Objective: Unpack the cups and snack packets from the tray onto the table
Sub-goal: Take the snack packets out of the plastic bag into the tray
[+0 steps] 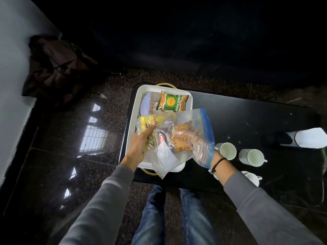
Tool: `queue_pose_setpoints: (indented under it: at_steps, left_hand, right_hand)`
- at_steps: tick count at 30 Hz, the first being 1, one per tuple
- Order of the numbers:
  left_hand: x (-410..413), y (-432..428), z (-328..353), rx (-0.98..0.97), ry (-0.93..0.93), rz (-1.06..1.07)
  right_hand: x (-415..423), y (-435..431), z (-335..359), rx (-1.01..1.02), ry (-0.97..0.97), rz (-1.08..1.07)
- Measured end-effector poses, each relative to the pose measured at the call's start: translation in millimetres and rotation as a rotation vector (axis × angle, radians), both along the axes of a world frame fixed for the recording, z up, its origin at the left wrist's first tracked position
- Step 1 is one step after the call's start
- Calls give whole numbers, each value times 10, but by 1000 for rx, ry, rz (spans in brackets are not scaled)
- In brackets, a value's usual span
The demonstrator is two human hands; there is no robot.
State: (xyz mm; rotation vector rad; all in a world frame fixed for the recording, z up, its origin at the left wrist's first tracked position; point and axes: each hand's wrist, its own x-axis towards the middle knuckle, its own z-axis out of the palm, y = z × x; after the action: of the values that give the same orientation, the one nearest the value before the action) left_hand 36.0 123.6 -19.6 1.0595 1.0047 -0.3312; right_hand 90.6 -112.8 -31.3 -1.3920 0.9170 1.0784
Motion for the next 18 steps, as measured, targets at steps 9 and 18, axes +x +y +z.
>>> queue_pose_setpoints:
  at_steps: [9,18]
  left_hand:
    - [54,95,24,17,-24,-69]
    - [-46,168,10,119,-152,-129]
  right_hand:
    - [108,224,488,259,-28,157]
    - [139,304,609,223,-348,-34]
